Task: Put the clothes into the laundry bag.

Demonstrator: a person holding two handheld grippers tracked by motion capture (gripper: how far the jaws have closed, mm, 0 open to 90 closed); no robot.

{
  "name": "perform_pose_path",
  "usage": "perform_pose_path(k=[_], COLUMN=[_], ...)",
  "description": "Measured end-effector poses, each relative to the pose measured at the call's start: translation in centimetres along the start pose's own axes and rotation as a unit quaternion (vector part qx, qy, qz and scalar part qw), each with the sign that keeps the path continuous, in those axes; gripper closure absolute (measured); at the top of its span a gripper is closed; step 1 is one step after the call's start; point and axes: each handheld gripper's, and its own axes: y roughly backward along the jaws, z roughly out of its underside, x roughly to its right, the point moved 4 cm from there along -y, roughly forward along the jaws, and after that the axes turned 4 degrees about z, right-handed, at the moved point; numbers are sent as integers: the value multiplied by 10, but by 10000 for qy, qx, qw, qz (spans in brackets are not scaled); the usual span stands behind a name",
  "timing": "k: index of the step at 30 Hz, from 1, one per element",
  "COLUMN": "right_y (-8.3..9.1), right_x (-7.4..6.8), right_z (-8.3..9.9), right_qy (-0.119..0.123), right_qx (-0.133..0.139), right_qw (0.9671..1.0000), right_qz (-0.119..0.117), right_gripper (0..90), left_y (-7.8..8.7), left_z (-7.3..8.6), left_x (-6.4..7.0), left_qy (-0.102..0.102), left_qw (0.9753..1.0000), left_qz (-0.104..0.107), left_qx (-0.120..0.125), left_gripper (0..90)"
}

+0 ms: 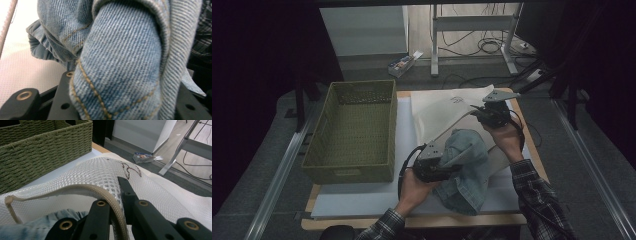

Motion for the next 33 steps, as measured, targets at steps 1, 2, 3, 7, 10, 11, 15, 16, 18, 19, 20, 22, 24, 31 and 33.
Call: perform_pose_path(k=[1, 2, 3, 7, 10, 11, 15, 16, 18, 19, 20, 22, 24, 31, 33], right_y=[0, 0, 0, 1, 1, 1, 2, 2, 2, 2, 2, 3, 3, 5, 5], right_x=[0, 0, 0, 0, 0, 0, -1, -1, -1, -1, -1, -2, -2, -4, -4], right_z=[0, 0, 0, 0, -1, -1, -1, -1, -2, -2, -2, -2, -3, -4, -4], right_qy=[-2, -4, -11, -14, -22, -23, -25, -25, -19, -18, -19, -17, -15, -2, -4], right_qx=[3, 5, 8, 7, 15, 17, 25, 24, 29, 31, 35, 42, 47, 54, 58], right_qw=[10000, 10000, 10000, 10000, 10000, 10000, 10000, 10000, 10000, 10000, 10000, 10000, 10000, 10000, 10000], right_qz=[-2, -1, -3, -7, -7, -7, -10, -12, -14, -14, -18, -23, -28, -43, -45], right_gripper=[860, 860, 860, 859, 859, 859, 859, 859, 859, 859, 859, 860, 859, 859, 859], left_y=[-1, -1, -1, -3, -4, -5, -11, -12, -14, -16, -17, -18, -20, -24, -25], left_z=[0, -1, -1, -4, -5, -5, -5, -4, -5, -5, -5, -6, -8, -11, -12], left_x=[-1, -2, -4, -8, -11, -11, -13, -14, -15, -16, -16, -17, -19, -27, -30], left_qy=[14, 23, 30, 89, 105, 107, 126, 138, 141, 142, 134, 136, 131, 221, 238], left_qw=[10000, 10000, 10000, 9999, 9998, 9998, 9996, 9996, 9995, 9994, 9993, 9992, 9991, 9982, 9980], left_qz=[-21, -46, -63, -136, -183, -192, -213, -222, -244, -263, -289, -313, -356, -513, -545], left_qx=[-5, -10, -18, -15, -30, -40, -105, -126, -157, -170, -186, -198, -214, -216, -222], left_gripper=[570, 570, 570, 570, 570, 570, 570, 570, 570, 570, 570, 570, 570, 570, 571])
